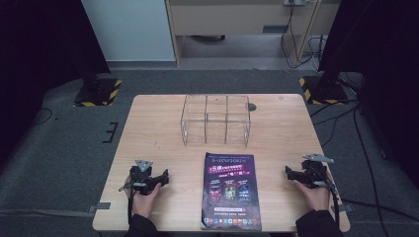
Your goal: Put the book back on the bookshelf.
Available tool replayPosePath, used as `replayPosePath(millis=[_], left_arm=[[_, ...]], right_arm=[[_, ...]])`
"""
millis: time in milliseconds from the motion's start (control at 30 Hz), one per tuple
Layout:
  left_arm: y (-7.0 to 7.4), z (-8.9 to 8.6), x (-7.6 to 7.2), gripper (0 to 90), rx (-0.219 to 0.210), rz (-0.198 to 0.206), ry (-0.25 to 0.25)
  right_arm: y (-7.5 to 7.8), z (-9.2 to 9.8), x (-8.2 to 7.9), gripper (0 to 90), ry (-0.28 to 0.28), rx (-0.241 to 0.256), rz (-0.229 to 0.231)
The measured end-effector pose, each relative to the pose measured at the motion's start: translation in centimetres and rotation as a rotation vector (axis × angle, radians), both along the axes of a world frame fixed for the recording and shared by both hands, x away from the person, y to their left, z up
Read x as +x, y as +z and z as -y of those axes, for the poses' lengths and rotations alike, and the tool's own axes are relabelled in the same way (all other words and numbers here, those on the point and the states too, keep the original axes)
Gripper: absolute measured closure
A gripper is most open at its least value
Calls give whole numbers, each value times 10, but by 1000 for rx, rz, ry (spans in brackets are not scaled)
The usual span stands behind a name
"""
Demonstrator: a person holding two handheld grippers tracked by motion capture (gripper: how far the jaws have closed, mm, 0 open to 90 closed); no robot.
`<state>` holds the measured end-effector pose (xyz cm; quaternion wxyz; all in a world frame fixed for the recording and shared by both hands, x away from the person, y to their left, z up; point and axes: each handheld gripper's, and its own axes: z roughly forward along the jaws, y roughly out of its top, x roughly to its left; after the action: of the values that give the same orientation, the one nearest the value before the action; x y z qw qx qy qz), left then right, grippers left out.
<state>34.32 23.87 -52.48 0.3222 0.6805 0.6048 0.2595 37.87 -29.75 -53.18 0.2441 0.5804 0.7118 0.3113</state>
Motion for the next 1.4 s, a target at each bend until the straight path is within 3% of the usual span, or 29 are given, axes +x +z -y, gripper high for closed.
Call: replayPosePath(millis=[267, 567, 933, 1400], left_arm=[[16, 13, -11, 216, -52, 65, -59], [33, 33, -18, 241, -111, 122, -132], [38, 55, -15, 245, -117, 120, -183], [42, 86, -1, 257, -139, 119, -224]], right_arm=[[16, -9, -16, 92, 36, 67, 77], [30, -24, -25, 97, 85, 82, 105], [43, -45, -28, 89, 150, 97, 123], [56, -82, -27, 84, 237, 129, 148]])
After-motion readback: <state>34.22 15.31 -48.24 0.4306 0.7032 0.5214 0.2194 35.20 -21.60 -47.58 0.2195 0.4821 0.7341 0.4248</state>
